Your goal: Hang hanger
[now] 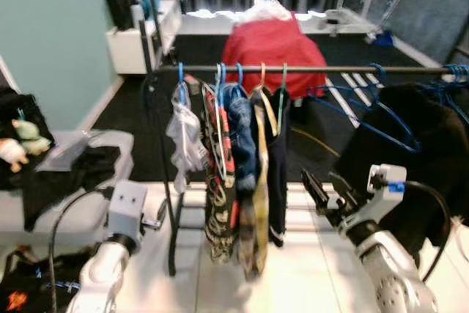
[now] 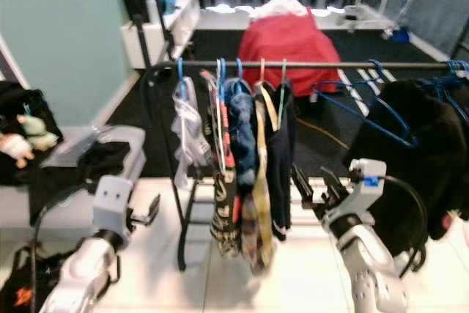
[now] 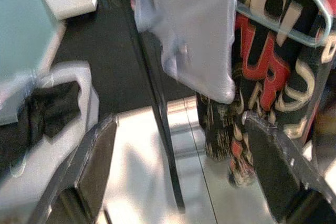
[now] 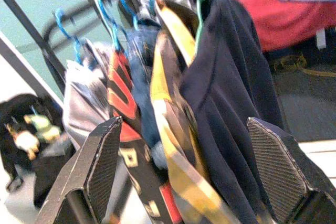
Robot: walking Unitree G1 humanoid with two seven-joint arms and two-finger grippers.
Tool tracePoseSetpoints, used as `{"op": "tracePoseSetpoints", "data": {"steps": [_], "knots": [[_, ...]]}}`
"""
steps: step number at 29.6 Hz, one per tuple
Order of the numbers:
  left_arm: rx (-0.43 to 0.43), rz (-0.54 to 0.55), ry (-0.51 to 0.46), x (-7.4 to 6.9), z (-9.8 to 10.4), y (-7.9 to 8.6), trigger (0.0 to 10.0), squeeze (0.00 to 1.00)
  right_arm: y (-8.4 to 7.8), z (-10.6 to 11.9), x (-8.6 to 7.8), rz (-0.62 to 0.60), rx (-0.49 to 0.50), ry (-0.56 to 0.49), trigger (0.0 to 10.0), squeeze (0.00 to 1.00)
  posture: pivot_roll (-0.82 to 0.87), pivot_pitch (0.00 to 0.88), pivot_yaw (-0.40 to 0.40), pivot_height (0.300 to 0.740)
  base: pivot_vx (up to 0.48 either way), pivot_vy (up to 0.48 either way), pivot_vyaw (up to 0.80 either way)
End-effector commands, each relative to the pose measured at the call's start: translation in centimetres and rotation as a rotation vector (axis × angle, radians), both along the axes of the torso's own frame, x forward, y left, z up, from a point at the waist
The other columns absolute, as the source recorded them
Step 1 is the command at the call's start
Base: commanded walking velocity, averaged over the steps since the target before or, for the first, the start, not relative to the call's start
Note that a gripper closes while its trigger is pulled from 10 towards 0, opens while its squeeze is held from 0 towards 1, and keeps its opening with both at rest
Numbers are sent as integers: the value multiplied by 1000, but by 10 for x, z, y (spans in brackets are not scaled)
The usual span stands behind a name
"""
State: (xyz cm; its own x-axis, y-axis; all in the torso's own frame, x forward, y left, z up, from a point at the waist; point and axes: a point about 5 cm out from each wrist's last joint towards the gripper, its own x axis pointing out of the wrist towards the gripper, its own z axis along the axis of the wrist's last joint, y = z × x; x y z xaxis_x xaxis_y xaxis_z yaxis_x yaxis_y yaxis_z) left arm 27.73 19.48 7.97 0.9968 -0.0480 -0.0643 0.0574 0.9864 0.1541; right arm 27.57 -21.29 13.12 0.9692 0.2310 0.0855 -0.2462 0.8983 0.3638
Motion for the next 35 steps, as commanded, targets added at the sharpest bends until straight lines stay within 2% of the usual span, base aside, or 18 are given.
{"op": "tracePoseSetpoints", "data": {"steps": [1, 6, 18, 35], "knots": [[4, 6, 16, 1, 0, 5, 10000, 0, 3, 1, 1, 7, 15, 1, 10000, 0, -55, 37, -14, 740, 0, 0, 0], [-7, 16, -11, 5, 9, 6, 10000, 0, 0, 10, 8, 19, 0, -12, 10000, 0, -64, 29, -37, 740, 0, -129, 0], [-8, 0, -13, 9, 12, 6, 10000, 0, -4, 13, 8, 7, 4, -24, 10000, 0, -69, 11, -19, 740, 0, -364, 0], [1, -14, 4, 11, 13, 9, 10000, 0, 1, 15, 8, 12, 16, -26, 10000, 0, -52, 10, -5, 740, 0, -382, 0]]}}
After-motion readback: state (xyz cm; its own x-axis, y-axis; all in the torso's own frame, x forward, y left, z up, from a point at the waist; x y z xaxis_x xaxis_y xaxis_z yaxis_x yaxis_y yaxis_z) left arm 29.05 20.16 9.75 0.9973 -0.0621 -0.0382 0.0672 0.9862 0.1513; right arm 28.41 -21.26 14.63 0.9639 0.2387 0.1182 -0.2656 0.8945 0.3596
